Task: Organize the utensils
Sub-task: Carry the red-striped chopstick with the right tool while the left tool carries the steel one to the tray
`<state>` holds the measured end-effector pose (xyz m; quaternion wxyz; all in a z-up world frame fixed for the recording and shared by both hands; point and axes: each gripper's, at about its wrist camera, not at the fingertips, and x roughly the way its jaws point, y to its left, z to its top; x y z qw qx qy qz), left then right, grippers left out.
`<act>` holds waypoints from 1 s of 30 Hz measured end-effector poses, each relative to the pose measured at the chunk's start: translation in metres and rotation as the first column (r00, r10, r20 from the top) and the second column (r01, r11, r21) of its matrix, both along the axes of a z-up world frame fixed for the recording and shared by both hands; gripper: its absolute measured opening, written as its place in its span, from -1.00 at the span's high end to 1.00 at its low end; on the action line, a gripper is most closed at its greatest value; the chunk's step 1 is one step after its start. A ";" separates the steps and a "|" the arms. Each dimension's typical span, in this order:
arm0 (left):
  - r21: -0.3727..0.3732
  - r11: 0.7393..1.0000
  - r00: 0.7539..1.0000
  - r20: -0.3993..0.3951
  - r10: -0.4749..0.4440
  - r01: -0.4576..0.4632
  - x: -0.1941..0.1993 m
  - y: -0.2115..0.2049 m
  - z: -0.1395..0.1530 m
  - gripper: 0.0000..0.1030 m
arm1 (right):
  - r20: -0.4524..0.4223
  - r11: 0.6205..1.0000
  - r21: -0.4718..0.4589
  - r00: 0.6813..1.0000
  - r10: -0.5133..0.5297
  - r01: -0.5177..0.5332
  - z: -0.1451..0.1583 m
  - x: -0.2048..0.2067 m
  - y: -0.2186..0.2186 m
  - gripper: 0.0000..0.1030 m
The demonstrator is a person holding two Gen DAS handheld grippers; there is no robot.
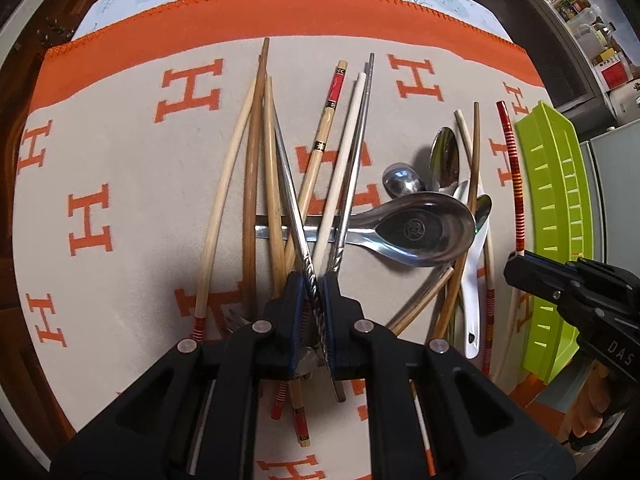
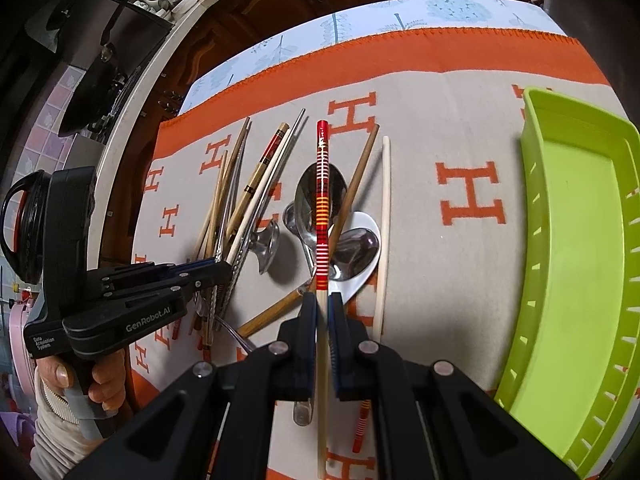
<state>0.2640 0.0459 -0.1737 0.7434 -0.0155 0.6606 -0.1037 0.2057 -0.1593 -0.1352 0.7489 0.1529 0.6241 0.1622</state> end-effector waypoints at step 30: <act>-0.177 0.973 0.951 0.294 -0.094 0.151 -0.108 -0.110 0.142 0.94 | 0.210 0.982 -0.012 0.961 -0.180 0.187 0.099 -0.079 -0.098 0.89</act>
